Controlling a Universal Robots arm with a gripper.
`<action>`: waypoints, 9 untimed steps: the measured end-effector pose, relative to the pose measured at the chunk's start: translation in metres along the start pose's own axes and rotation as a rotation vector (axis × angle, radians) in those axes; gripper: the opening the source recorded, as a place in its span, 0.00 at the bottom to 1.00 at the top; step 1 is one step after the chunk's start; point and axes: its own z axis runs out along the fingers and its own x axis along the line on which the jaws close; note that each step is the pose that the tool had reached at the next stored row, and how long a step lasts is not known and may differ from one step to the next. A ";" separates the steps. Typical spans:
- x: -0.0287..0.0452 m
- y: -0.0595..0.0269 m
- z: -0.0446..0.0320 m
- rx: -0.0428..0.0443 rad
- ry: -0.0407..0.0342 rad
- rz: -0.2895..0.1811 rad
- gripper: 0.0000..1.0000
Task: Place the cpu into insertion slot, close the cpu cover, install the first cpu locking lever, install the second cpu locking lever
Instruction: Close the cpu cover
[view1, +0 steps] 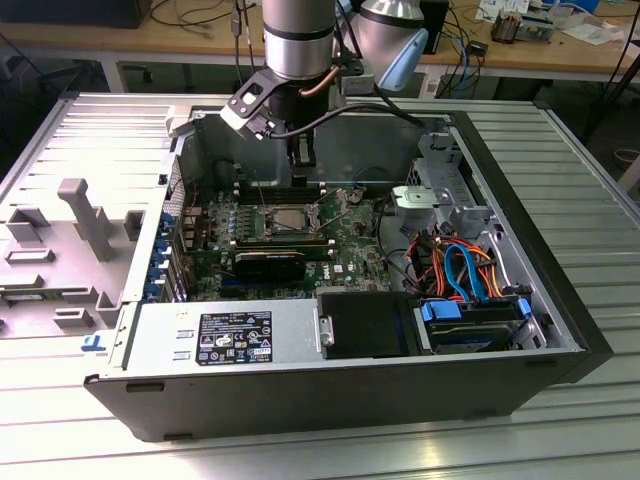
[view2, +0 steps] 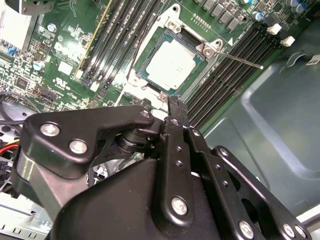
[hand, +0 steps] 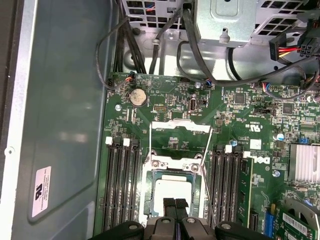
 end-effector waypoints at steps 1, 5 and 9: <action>0.0000 0.0000 0.0000 -0.0001 0.0019 0.000 0.11; 0.0000 0.0001 0.0000 -0.0009 0.0099 0.000 0.11; 0.0000 0.0002 0.0000 -0.0012 0.0139 0.000 0.11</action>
